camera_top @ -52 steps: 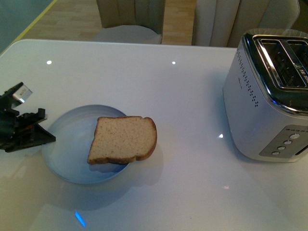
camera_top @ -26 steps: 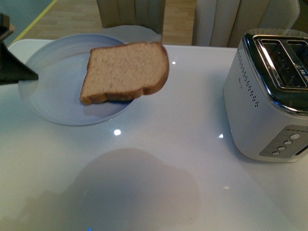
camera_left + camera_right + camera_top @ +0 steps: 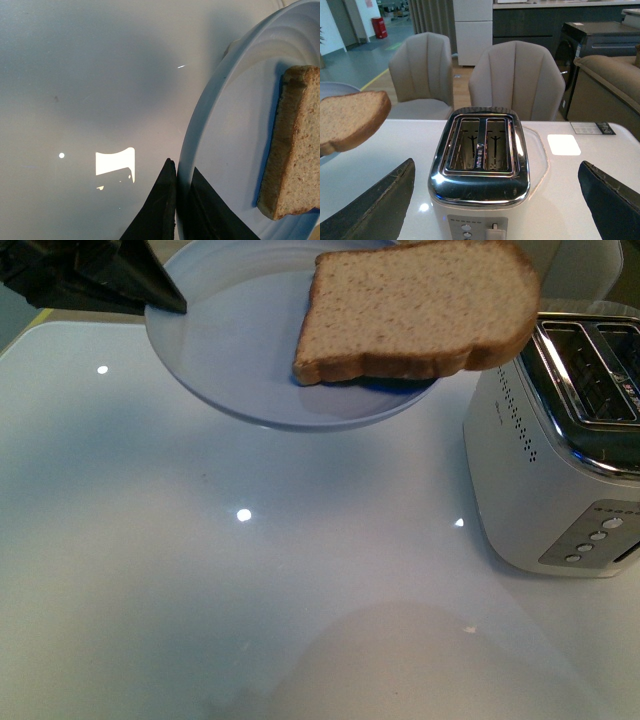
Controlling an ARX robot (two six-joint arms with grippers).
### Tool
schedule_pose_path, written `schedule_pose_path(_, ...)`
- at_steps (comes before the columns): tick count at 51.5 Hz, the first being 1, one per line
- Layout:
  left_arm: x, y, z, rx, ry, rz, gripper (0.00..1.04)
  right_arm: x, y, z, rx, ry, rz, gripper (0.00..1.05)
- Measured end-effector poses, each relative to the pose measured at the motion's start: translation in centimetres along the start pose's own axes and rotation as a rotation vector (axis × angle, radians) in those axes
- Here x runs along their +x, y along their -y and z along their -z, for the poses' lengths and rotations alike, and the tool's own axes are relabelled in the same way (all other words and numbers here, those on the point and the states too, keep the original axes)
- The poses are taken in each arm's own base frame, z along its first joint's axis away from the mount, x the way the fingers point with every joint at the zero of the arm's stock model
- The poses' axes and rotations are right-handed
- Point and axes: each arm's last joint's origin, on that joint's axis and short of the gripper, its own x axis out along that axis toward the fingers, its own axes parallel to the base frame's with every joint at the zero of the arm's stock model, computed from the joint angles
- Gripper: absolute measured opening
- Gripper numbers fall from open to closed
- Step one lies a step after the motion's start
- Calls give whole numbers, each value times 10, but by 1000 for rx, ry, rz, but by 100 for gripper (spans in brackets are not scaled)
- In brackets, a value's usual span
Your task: Left arm holds plate, right arm toasts bread
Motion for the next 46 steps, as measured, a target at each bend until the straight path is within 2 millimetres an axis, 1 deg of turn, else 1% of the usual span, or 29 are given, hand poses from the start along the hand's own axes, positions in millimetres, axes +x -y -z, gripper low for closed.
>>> schedule_pose_path(5, 1, 15, 0, 16, 0, 9, 3, 0, 0, 0, 0, 0, 0, 96)
schedule_pose_path(16, 6, 30, 6, 43, -28, 2, 3, 0, 0, 0, 1, -4, -4, 96)
schedule_pose_path(18, 6, 31, 7, 45, -30, 5, 3, 0, -1, 1, 43, -86, -49, 96)
schedule_pose_path(19, 6, 32, 7, 45, -30, 5, 3, 1, -1, 0, 73, -174, -82, 96)
schedule_pose_path(20, 5, 32, 7, 46, -30, 6, 3, 1, -2, 0, 96, -223, -93, 96)
schedule_pose_path(21, 5, 32, 7, 46, -28, 6, 3, 2, -2, -1, 155, -322, -111, 96)
schedule_pose_path(22, 4, 33, 7, 47, -27, 6, 3, 3, -3, -1, 180, -371, -118, 96)
schedule_pose_path(23, 4, 33, 7, 47, -27, 6, 3, 5, -4, -2, 229, -456, -132, 96)
schedule_pose_path(24, 3, 34, 7, 47, -25, 8, 3, 6, -5, -2, 251, -493, -136, 96)
schedule_pose_path(26, 1, 37, 7, 52, -21, 12, 3, 12, -7, -3, 326, -591, -148, 96)
schedule_pose_path(29, -1, 38, 7, 54, -16, 15, 3, 25, -11, -6, 403, -653, -168, 96)
schedule_pose_path(37, -4, 38, 7, 40, -5, 6, 3, 56, -19, -16, 502, -642, -252, 96)
schedule_pose_path(46, -7, 40, 7, 30, -3, 9, 3, 93, -25, -13, 564, -629, -304, 96)
